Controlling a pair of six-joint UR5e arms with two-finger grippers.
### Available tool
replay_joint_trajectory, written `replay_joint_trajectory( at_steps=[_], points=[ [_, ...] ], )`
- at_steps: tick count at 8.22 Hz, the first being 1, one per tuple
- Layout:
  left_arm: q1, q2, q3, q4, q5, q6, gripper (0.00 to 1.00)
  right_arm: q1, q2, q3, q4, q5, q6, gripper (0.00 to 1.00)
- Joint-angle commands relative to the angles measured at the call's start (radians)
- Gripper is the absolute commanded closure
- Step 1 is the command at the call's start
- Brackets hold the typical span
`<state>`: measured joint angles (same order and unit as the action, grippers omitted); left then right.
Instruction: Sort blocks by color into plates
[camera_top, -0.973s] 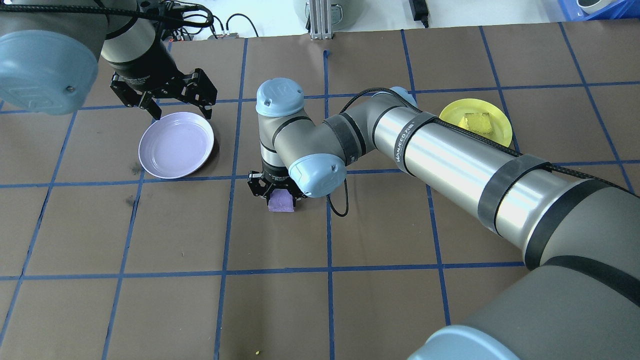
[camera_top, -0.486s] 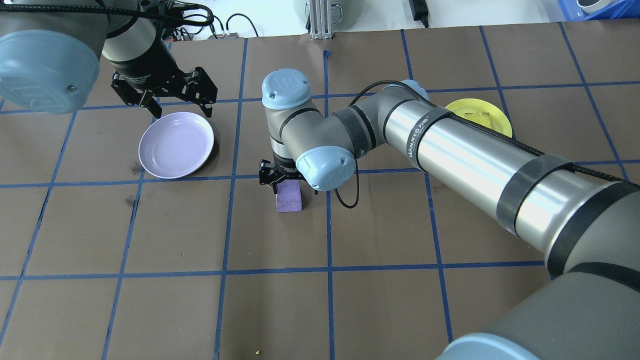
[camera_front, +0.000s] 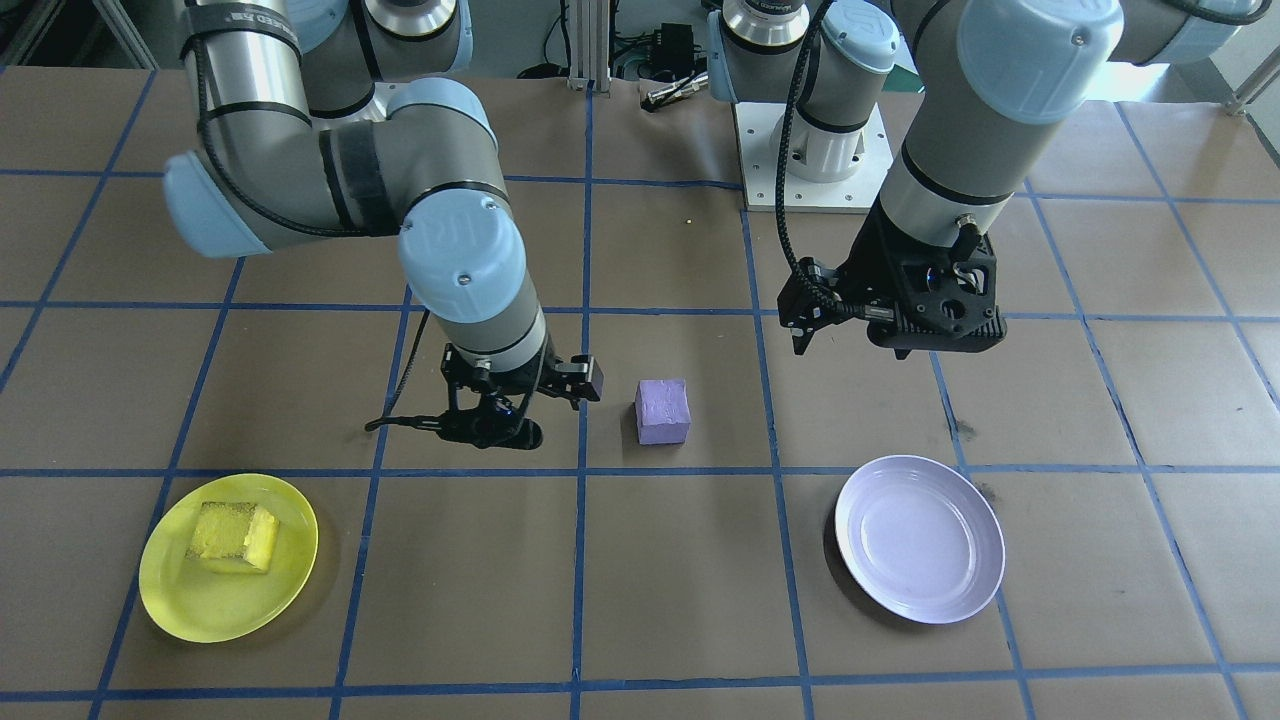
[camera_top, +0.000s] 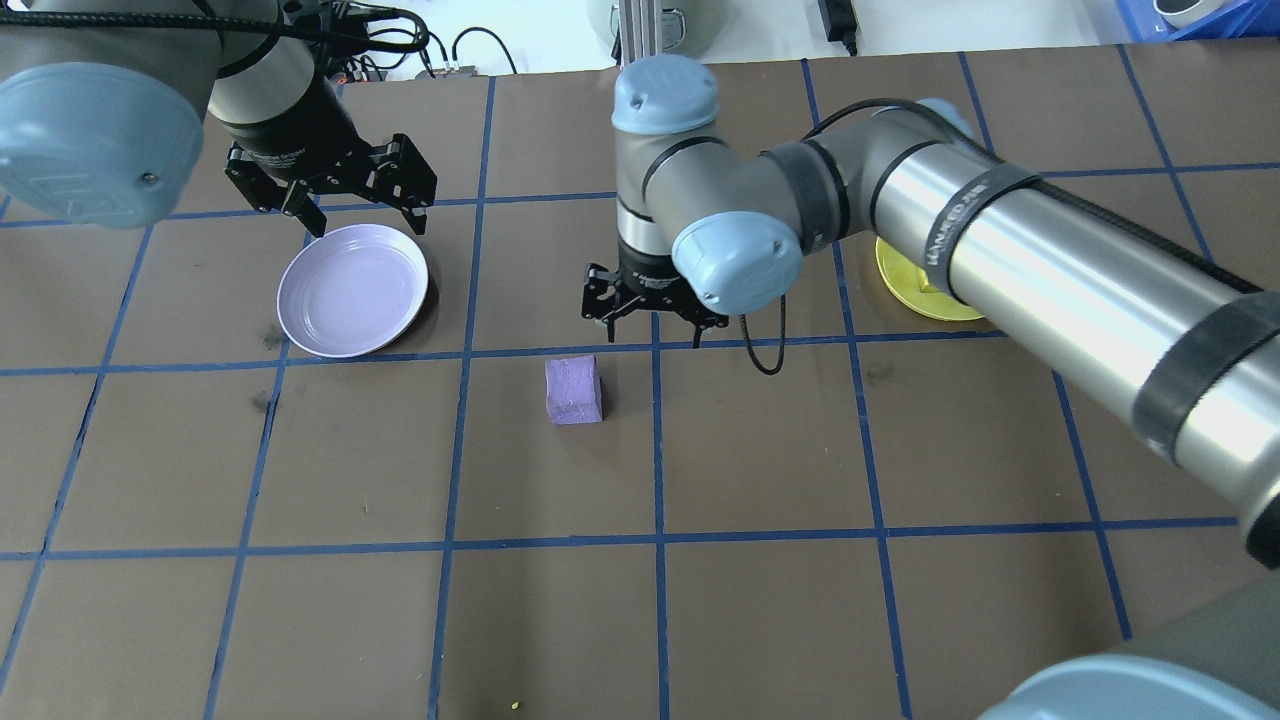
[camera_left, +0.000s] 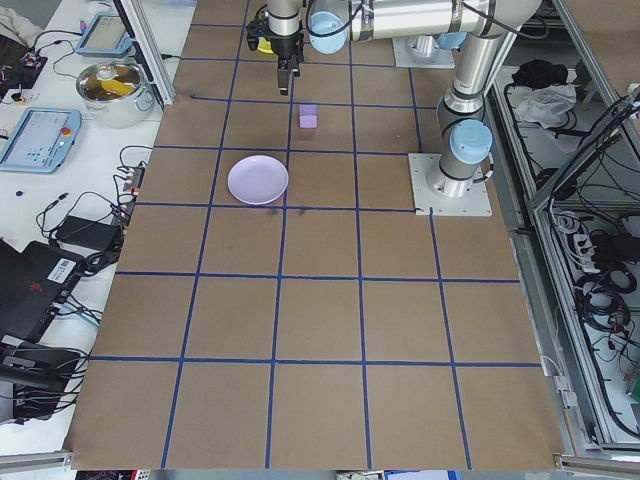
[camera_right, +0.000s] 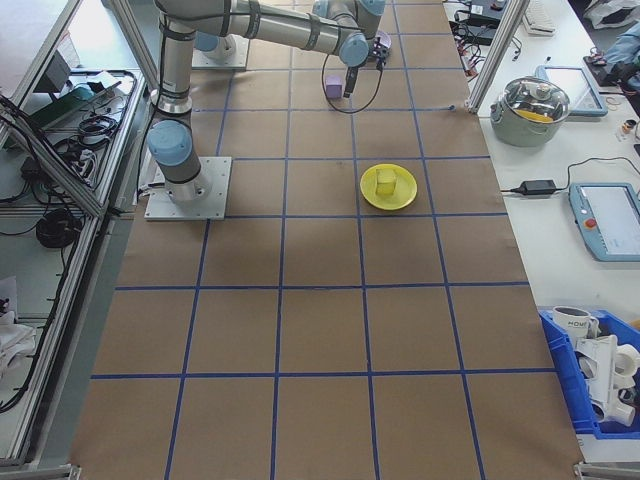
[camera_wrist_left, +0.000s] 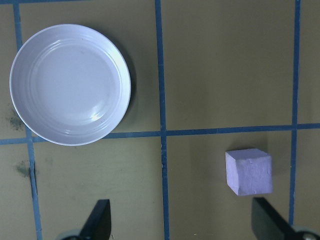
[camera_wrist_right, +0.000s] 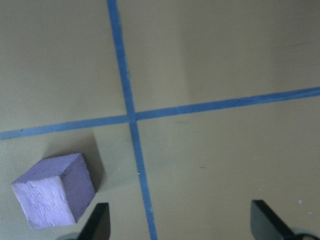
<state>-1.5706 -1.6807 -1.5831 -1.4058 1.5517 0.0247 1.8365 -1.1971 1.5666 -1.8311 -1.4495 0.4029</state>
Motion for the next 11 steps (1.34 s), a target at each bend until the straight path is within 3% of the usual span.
replay_joint_trajectory(
  at_steps=[1, 2, 4, 6, 10, 11],
  points=[
    [-0.017, -0.065, 0.000, 0.028, -0.006, -0.095, 0.00, -0.175, -0.129, 0.001, 0.114, -0.025, -0.119, 0.00],
    [-0.058, -0.085, -0.003, 0.028, -0.009, -0.115, 0.00, -0.218, -0.184, 0.000, 0.157, -0.101, -0.151, 0.00],
    [-0.153, -0.149, -0.001, 0.028, -0.007, -0.173, 0.00, -0.229, -0.316, -0.002, 0.161, -0.106, -0.165, 0.00],
    [-0.175, -0.181, -0.008, 0.024, -0.013, -0.160, 0.00, -0.229, -0.381, -0.011, 0.148, -0.118, -0.168, 0.00],
    [-0.178, -0.232, -0.098, 0.077, -0.015, -0.169, 0.00, -0.227, -0.400, 0.001, 0.150, -0.114, -0.167, 0.00],
    [-0.181, -0.243, -0.100, 0.105, -0.075, -0.170, 0.00, -0.227, -0.400, 0.001, 0.150, -0.114, -0.168, 0.00]
  ],
)
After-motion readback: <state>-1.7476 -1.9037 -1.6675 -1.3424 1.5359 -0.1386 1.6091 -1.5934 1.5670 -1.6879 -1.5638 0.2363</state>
